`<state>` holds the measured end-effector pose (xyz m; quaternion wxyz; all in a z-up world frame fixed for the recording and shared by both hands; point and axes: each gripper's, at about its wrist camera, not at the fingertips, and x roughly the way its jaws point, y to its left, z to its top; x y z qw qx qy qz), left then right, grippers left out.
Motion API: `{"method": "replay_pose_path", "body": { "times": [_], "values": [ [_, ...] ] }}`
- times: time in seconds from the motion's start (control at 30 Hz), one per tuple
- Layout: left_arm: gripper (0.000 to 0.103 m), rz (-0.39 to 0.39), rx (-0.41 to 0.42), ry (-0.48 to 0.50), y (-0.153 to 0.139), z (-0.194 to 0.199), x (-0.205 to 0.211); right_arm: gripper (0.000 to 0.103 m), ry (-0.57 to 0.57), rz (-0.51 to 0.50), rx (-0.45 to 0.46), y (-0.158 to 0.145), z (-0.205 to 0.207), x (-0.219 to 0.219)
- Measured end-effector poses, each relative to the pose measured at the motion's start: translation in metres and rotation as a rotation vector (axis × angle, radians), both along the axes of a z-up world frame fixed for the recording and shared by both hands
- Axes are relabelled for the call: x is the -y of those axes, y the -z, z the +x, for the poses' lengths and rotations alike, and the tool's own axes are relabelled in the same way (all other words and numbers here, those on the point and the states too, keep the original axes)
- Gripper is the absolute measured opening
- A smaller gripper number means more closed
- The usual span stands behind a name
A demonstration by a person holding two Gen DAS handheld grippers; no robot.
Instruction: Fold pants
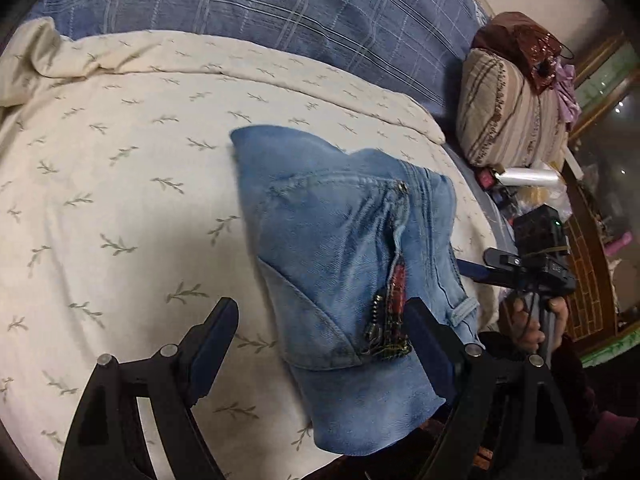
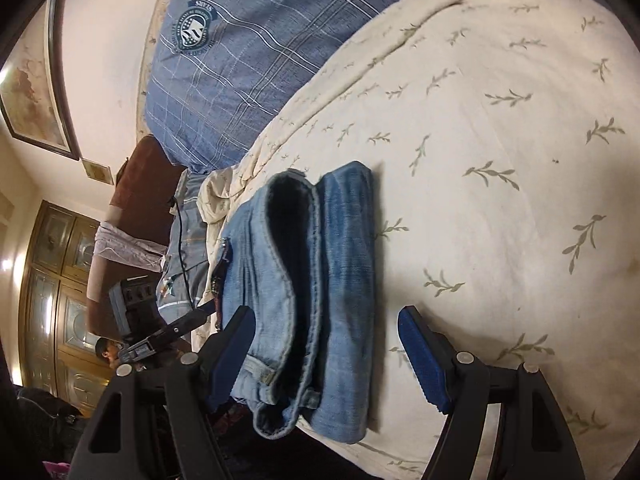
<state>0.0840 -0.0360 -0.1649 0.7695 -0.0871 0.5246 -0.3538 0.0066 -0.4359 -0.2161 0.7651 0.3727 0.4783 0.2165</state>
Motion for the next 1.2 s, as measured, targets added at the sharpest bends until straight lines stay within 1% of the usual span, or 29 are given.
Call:
{"method": "replay_pose_path", "body": {
  "times": [0.13,0.3,0.4,0.57,0.63,0.8,0.93,0.97,1.03,1.07,1.1,1.13,1.17,1.2],
  "values": [
    [0.085,-0.008,-0.015,0.052,0.009,0.002,0.008,0.077,-0.037,0.014,0.000,0.005,0.004,-0.003],
    [0.085,-0.086,-0.052,0.118,0.014,0.008,0.016,0.077,-0.104,0.002,-0.001,0.008,0.008,-0.012],
    [0.085,-0.087,-0.048,0.145,0.018,0.010,0.021,0.077,-0.128,0.008,-0.001,0.010,0.012,-0.015],
    [0.086,-0.139,-0.081,0.152,0.025,0.018,0.022,0.078,-0.155,0.015,0.014,0.010,0.019,-0.023],
    [0.086,-0.141,-0.083,0.159,0.026,0.020,0.024,0.078,-0.169,0.001,0.025,0.007,0.022,-0.029],
    [0.090,-0.145,-0.078,0.186,0.026,0.022,0.034,0.078,-0.193,-0.026,0.047,0.004,0.030,-0.044],
    [0.092,-0.141,-0.068,0.191,0.027,0.023,0.043,0.078,-0.216,-0.079,0.075,0.002,0.032,-0.059],
    [0.092,-0.144,-0.066,0.189,0.027,0.022,0.042,0.076,-0.220,-0.105,0.086,0.002,0.031,-0.064],
    [0.091,-0.161,-0.064,0.181,0.027,0.022,0.039,0.068,-0.217,-0.139,0.096,0.002,0.031,-0.067],
    [0.091,-0.168,-0.063,0.176,0.027,0.021,0.036,0.060,-0.214,-0.157,0.097,0.002,0.030,-0.066],
    [0.090,-0.171,-0.060,0.172,0.028,0.021,0.033,0.048,-0.208,-0.167,0.097,0.002,0.030,-0.065],
    [0.086,-0.165,-0.056,0.164,0.028,0.020,0.032,0.041,-0.200,-0.177,0.096,0.003,0.030,-0.063],
    [0.082,-0.159,-0.051,0.160,0.028,0.020,0.033,0.037,-0.194,-0.180,0.096,0.003,0.028,-0.062],
    [0.081,-0.159,-0.046,0.157,0.027,0.020,0.032,0.035,-0.187,-0.178,0.097,0.004,0.028,-0.061]
  ]
}}
